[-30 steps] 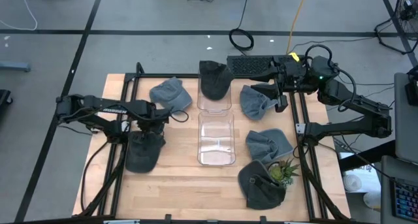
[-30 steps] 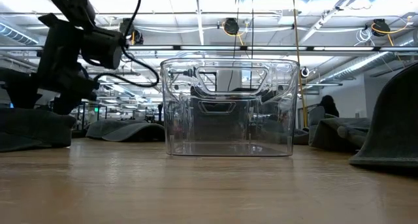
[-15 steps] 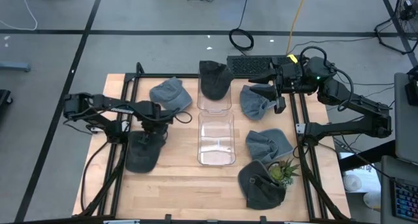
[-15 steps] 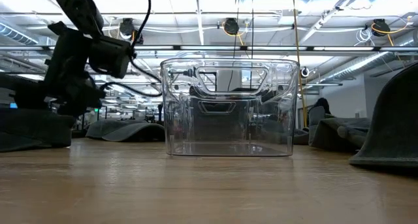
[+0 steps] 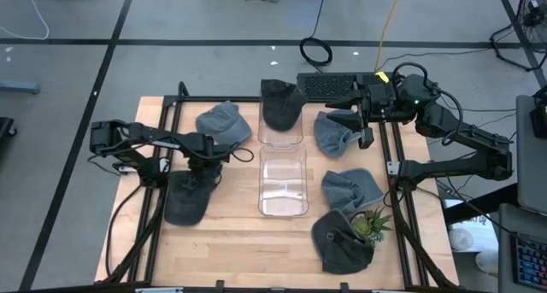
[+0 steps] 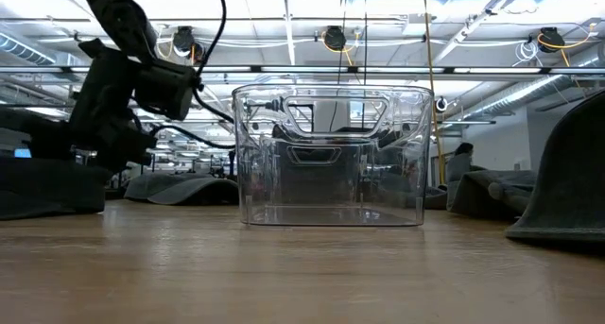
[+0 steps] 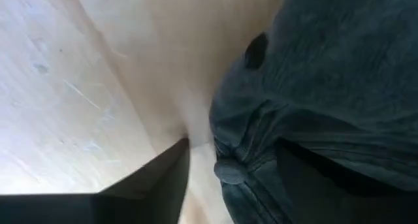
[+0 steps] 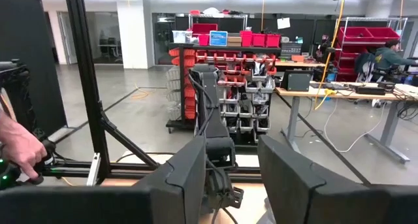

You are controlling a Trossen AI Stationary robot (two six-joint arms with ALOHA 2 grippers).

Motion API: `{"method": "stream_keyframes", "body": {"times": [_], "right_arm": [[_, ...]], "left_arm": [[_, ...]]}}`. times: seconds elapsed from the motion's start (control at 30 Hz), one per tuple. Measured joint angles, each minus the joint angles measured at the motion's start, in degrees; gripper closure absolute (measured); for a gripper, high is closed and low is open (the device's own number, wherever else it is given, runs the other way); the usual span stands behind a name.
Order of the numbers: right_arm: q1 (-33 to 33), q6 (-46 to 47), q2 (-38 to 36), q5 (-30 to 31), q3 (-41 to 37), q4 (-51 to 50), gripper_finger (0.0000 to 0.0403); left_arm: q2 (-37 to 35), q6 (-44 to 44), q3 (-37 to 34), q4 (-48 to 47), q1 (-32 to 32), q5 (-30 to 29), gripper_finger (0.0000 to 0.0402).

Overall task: Pick & Place hat
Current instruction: Put the top black cap into the top transparent bin

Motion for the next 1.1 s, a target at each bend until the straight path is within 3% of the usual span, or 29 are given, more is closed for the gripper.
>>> {"method": "stream_keyframes", "body": {"times": [0.3, 0.5, 0.93, 1.1], "right_arm": [[0.01, -0.1, 0.0, 0.0, 0.0, 0.03, 0.0275], [0.02, -1.67, -0.02, 0.13, 0.0, 0.04, 0.0275], [-0.08, -1.8, -0.04, 0.26, 0.0, 0.06, 0.0275], [-0.98, -2.58, -0.04, 0.27, 0.0, 0.06, 0.0275]], "left_arm": [[2.45, 0.48, 0.69, 1.36, -0.03, -0.29, 0.0371], [1.12, -0.11, 3.01, 3.56, 1.25, 1.39, 0.0376], [-2.81, -1.16, 21.01, -0.04, 2.02, 0.55, 0.0377], [-2.78, -1.32, 27.34, -6.31, 2.02, 0.7, 0.0377]]}}
